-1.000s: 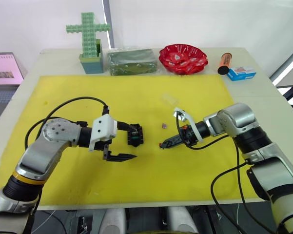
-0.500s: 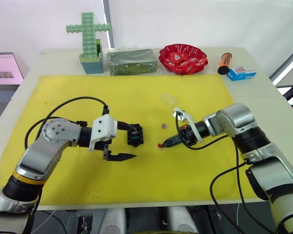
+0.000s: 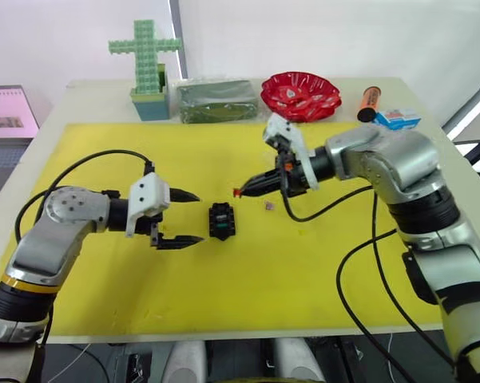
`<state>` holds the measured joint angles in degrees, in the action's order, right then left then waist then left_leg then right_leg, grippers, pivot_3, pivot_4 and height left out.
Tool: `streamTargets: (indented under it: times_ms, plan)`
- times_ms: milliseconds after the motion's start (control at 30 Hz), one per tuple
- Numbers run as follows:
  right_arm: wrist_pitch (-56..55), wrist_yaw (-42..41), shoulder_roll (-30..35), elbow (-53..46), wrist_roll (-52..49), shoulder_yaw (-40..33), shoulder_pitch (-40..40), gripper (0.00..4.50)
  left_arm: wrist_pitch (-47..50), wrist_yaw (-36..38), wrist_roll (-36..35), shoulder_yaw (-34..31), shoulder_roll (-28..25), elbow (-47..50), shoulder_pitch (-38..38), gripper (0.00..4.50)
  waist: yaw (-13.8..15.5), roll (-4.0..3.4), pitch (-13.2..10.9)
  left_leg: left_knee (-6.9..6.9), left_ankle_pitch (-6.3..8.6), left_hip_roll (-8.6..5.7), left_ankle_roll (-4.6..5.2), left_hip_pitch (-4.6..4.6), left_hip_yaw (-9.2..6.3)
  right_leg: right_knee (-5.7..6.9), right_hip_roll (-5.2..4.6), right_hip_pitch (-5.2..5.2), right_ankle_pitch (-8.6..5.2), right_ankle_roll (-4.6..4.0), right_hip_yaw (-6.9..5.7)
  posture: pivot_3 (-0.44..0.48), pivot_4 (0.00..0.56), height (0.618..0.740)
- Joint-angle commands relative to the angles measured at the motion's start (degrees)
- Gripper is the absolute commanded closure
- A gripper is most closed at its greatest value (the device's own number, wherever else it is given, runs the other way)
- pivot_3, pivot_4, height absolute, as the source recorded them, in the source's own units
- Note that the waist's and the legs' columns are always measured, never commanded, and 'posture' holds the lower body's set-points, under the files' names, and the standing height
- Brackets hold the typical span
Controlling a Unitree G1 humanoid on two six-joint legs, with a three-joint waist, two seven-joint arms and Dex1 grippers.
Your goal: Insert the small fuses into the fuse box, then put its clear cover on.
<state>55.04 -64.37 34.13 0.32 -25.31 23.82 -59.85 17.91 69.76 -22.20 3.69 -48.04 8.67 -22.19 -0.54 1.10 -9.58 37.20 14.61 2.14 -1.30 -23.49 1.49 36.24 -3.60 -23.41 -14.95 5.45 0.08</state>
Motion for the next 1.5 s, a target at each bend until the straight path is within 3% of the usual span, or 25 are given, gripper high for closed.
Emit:
streamTargets:
  times_ms: [33,467,1500]
  plan:
    - [-9.81,-0.81,-0.78,1.30,6.14,2.56,-0.89,4.48,-1.78,0.53,0.77,0.04,0.52,-0.65,-1.50,0.00,-0.04,0.00,0.00,0.00,0.00,-0.01,0.00,0.00,0.01,0.00,-0.01,0.00,0.00,0.00,0.00,0.000,0.150,0.740]
    - [-23.06,-4.64,-5.89,8.99,14.07,4.72,1.11,4.48,-3.72,0.86,3.54,2.82,3.54,-2.27,-2.90,0.00,-0.10,0.00,0.00,0.00,0.00,0.00,-0.01,0.00,0.02,0.03,0.00,-0.01,0.00,0.00,0.01,0.000,0.150,0.740]
    - [-26.03,-7.26,-9.87,12.56,19.02,3.76,1.87,4.48,-3.89,0.99,4.13,2.96,3.75,-3.02,-1.58,0.00,-0.16,0.00,0.00,0.00,-0.01,0.00,-0.01,0.01,0.01,0.06,0.01,-0.01,0.00,0.00,0.01,0.000,0.150,0.740]
